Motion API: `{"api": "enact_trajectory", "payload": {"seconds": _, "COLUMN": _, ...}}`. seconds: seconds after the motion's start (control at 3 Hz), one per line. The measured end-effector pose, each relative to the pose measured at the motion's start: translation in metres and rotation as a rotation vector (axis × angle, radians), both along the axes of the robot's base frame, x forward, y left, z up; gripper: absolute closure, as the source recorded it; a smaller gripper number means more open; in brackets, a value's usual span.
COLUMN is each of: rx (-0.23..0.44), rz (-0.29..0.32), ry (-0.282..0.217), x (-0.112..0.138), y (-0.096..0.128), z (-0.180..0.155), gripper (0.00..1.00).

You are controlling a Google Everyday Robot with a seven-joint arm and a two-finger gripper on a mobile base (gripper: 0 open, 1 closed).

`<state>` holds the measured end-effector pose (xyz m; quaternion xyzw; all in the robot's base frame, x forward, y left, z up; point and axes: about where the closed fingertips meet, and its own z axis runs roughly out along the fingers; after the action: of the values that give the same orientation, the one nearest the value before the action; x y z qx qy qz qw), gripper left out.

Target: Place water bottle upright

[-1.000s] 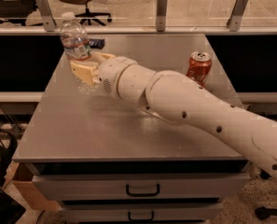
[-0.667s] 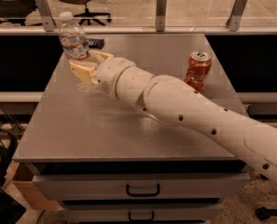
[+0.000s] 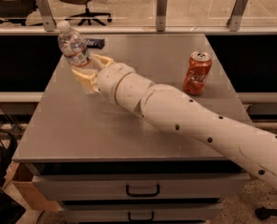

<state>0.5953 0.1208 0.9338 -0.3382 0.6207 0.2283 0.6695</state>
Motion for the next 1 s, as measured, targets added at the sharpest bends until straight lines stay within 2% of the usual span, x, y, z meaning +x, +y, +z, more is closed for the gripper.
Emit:
{"api": "enact_trajectory", "payload": {"seconds": 0.33, "rx": -0.036, "rz": -0.002, "ry": -0.016, "x": 0.003, "y": -0.001, "z": -0.01, "gripper": 1.0}}
{"api": "enact_trajectory", "payload": {"seconds": 0.67, "rx": -0.041, "rz": 0.024, "ry": 0.007, "x": 0.01, "y": -0.001, "z": -0.024, "gripper": 1.0}}
{"api": "enact_trajectory", "payload": {"seconds": 1.0, "rx": -0.028, "rz": 0.072, "ry": 0.073, "x": 0.022, "y": -0.001, "z": -0.037, "gripper": 1.0}}
